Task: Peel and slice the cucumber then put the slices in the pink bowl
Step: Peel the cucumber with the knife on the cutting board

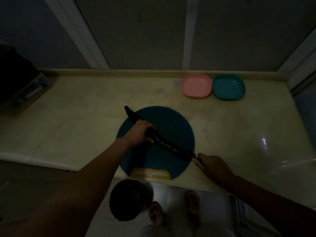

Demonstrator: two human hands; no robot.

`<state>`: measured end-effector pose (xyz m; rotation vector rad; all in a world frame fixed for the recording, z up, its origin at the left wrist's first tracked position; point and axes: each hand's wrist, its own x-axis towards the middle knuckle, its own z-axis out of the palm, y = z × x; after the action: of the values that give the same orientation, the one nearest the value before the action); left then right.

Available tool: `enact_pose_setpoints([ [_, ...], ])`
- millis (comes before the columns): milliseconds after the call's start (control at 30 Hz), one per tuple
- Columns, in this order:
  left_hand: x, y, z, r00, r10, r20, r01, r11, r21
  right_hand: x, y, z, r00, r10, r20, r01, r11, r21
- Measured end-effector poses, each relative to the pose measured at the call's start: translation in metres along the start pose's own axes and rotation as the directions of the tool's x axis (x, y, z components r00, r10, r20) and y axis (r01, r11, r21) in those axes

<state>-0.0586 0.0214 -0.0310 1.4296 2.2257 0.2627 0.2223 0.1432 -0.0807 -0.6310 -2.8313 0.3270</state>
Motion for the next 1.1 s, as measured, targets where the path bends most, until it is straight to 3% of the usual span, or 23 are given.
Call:
enact_pose_setpoints([
  [167,-0.001,-0.008,-0.003,0.999,-0.051,0.015,0.053,0.993,-0.106,0.002,-0.007,0.005,1.0,-0.026,-0.004,0.026,0.998,-0.055],
  [300,-0.001,-0.022,0.003,0.991,-0.093,-0.094,0.091,0.996,-0.025,-0.001,-0.008,0.012,1.0,-0.024,-0.004,0.024,0.997,-0.078],
  [433,-0.005,-0.02,0.014,0.985,-0.104,-0.14,0.082,0.984,-0.157,-0.002,-0.015,0.018,0.993,-0.027,-0.112,0.018,0.996,-0.083],
  [567,-0.004,-0.022,0.021,0.976,-0.104,-0.193,0.065,0.978,-0.201,-0.002,-0.015,0.016,0.999,-0.051,-0.017,0.047,0.98,-0.193],
  [667,-0.003,-0.022,0.022,0.976,-0.099,-0.194,0.056,0.974,-0.219,-0.004,-0.014,0.022,0.997,-0.018,0.078,0.032,0.983,-0.18],
  [1100,-0.003,-0.026,0.027,0.969,-0.087,-0.229,0.029,0.97,-0.242,0.002,-0.031,0.005,1.0,0.015,0.009,-0.013,0.987,-0.158],
])
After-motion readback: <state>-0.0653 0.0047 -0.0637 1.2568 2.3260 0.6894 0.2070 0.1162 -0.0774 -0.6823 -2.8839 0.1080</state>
